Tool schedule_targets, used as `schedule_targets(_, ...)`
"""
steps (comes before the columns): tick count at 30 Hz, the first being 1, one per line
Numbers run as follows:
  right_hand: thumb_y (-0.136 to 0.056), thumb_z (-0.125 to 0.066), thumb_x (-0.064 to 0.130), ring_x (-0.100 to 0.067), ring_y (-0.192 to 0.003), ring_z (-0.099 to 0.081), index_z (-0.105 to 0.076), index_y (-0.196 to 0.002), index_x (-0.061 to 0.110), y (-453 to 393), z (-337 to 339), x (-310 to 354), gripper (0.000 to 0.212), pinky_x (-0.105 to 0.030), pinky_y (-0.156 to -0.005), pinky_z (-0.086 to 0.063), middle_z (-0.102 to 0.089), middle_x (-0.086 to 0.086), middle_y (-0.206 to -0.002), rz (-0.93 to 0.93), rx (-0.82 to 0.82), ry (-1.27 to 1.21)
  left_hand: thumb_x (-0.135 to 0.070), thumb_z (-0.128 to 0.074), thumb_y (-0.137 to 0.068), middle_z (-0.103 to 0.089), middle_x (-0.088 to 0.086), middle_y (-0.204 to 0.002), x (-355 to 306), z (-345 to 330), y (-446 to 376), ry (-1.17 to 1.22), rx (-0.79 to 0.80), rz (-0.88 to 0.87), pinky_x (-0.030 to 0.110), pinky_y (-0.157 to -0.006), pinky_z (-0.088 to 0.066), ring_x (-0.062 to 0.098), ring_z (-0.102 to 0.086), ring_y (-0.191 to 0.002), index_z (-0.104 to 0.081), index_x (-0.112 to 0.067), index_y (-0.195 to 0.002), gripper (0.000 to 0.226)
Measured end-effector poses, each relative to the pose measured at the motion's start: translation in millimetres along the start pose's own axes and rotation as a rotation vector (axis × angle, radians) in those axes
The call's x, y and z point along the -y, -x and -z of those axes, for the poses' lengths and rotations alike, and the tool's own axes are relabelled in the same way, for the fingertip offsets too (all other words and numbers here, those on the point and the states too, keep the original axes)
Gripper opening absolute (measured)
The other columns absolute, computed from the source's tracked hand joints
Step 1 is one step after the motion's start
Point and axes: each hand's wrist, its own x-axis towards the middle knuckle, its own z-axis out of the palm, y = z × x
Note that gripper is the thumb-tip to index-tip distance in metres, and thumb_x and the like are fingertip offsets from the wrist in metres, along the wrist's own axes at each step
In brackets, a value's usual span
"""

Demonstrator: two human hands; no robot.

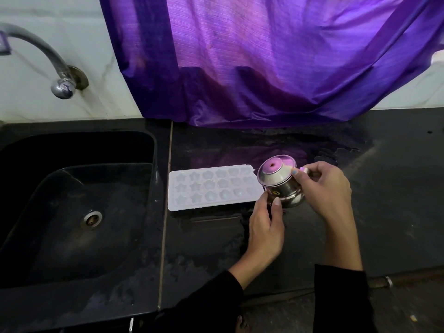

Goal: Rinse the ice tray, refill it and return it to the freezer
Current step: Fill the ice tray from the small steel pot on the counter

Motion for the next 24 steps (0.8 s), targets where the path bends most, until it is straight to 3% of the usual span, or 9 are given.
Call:
schedule_targets(3, -0.084, -0.067, 0.038, -0.020, -0.084, -0.062, -0.064, -0.086, 0.024, 0.7, -4.9, 4.5, 0.015, -0.032, -0.072, -0.044, -0.068, 0.002, -0.085, 0.017, 0.022, 0.028, -0.030, -0.038, -0.100, -0.062, -0.016, -0.111, 0.5, 3.8, 0.3, -0.002, 0.003, 0.018, 0.007, -0.087, -0.038, -0.011, -0.053, -0.102, -0.053, -0.032, -0.121, 0.026)
schedule_targets(7, -0.083, -0.068, 0.039, -0.022, -0.084, -0.062, -0.065, -0.086, 0.024, 1.9, -10.6, 9.2, 0.016, -0.034, -0.073, -0.046, -0.067, 0.002, -0.083, 0.015, 0.034, 0.074, -0.029, -0.038, -0.101, -0.057, -0.025, -0.101, -0.1, 9.5, -0.3, -0.012, 0.015, 0.053, 0.000, -0.082, -0.033, -0.022, -0.048, -0.095, -0.053, -0.027, -0.124, 0.028)
schedule_targets(11, -0.083, -0.067, 0.038, -0.023, -0.085, -0.062, -0.067, -0.091, 0.021, 2.7, -13.8, 13.1, 0.018, -0.035, -0.075, -0.046, -0.068, 0.000, -0.084, 0.024, 0.018, 0.114, -0.031, -0.037, -0.101, -0.061, -0.019, -0.106, -0.1, 12.2, -1.5, -0.020, 0.028, 0.065, 0.003, -0.082, -0.035, -0.010, -0.052, -0.099, -0.053, -0.027, -0.125, 0.029)
schedule_targets(15, -0.084, -0.066, 0.038, -0.024, -0.084, -0.062, -0.066, -0.092, 0.022, 2.9, -15.7, 15.7, 0.018, -0.036, -0.075, -0.048, -0.068, 0.000, -0.083, 0.023, 0.010, 0.144, -0.030, -0.037, -0.101, -0.059, -0.023, -0.095, -1.1, 13.4, -1.6, -0.016, 0.044, 0.079, 0.000, -0.078, -0.034, -0.016, -0.050, -0.092, -0.053, -0.025, -0.125, 0.030)
schedule_targets(19, -0.084, -0.067, 0.038, -0.025, -0.084, -0.062, -0.066, -0.092, 0.022, 3.2, -15.3, 16.9, 0.018, -0.035, -0.074, -0.046, -0.068, -0.001, -0.083, 0.013, 0.003, 0.147, -0.029, -0.037, -0.101, -0.059, -0.022, -0.101, -0.9, 14.2, -2.2, -0.017, 0.054, 0.068, -0.001, -0.079, -0.034, -0.016, -0.050, -0.095, -0.053, -0.026, -0.126, 0.030)
schedule_targets(24, -0.085, -0.066, 0.037, -0.024, -0.083, -0.061, -0.067, -0.094, 0.020, 4.4, -14.8, 16.9, 0.019, -0.033, -0.071, -0.044, -0.067, -0.001, -0.083, 0.010, 0.003, 0.143, -0.031, -0.036, -0.101, -0.061, -0.015, -0.109, -0.6, 15.2, -0.7, -0.023, 0.075, 0.069, -0.001, -0.078, -0.033, -0.006, -0.053, -0.100, -0.051, -0.026, -0.128, 0.032)
